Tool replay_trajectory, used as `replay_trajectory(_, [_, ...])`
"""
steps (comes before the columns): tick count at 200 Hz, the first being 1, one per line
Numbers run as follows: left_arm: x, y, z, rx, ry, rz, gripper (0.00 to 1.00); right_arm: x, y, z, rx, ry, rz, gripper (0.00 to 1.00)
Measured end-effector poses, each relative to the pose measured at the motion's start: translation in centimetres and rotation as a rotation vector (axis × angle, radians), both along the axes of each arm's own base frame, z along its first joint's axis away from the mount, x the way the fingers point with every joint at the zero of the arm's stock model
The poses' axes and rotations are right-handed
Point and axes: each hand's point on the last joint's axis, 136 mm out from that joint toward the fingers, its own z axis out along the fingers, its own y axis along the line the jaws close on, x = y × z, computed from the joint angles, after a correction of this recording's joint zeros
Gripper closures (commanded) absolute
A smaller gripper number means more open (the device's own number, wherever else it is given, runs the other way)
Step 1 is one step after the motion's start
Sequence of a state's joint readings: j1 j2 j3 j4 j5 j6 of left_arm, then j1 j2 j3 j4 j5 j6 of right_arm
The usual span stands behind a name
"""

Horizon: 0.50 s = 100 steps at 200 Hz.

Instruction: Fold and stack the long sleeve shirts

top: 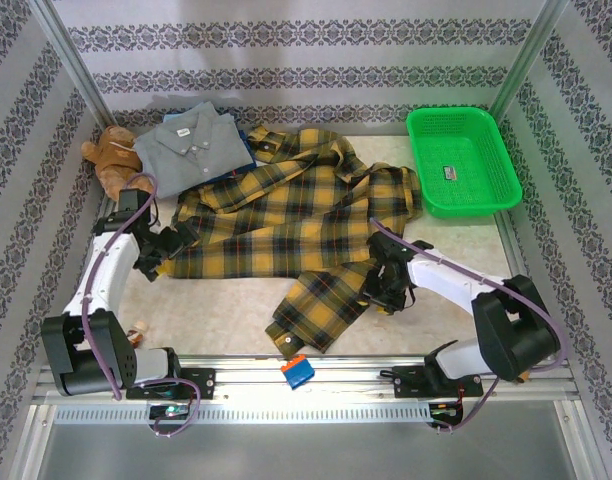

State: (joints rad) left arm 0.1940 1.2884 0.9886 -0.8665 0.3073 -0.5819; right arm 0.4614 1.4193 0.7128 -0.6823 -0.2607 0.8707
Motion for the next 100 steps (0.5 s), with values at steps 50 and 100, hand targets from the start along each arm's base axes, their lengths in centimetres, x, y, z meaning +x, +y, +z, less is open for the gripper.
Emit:
replay_trajectory(50, [-2.1, 1.8, -1.4, -0.02, 0.048, 0.084, 0.0, 0.2, 0.0, -1.0, -0.011, 0.012, -0.024, 0.67])
replay_trajectory(100, [-3.8, 3.7, -2.9, -0.042, 0.086, 0.169, 0.02, 0.1, -0.6, -1.3, -0.068, 0.059, -0.052, 0.83])
